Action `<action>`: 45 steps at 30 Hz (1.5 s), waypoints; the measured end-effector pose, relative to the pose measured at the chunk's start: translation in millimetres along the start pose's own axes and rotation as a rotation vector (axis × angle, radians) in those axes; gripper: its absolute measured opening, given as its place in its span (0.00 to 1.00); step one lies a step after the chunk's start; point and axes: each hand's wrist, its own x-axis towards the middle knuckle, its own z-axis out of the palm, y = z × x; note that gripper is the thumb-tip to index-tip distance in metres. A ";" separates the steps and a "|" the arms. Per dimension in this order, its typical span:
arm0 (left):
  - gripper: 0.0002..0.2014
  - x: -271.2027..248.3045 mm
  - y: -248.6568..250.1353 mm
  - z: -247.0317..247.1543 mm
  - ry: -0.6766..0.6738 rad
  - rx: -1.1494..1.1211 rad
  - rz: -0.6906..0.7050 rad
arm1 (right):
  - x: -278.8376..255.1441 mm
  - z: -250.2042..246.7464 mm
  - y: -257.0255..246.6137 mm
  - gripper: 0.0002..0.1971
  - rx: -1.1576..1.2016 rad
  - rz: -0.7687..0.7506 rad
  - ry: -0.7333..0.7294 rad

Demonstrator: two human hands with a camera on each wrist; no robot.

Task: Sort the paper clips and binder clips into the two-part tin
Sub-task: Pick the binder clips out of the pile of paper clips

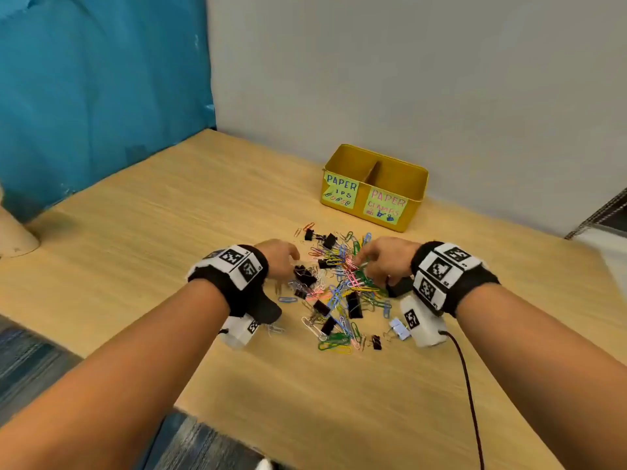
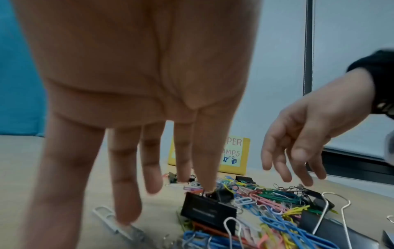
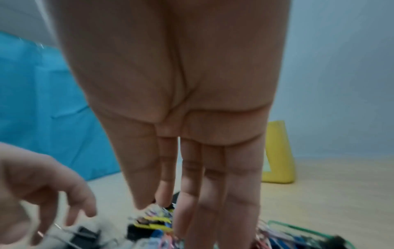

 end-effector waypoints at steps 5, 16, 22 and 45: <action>0.32 25.5 -3.5 12.7 -0.207 -0.079 0.000 | 31.7 8.6 -4.6 0.07 -0.107 0.078 -0.047; 0.24 46.1 5.7 -1.7 0.129 0.117 0.221 | 60.1 3.8 -17.5 0.25 -0.083 -0.010 0.088; 0.21 44.1 41.0 22.6 0.034 0.275 0.506 | 54.6 -1.6 0.8 0.19 0.099 -0.032 0.068; 0.19 68.2 28.5 27.3 0.078 0.156 0.314 | 61.5 16.6 2.6 0.22 -0.120 -0.069 0.218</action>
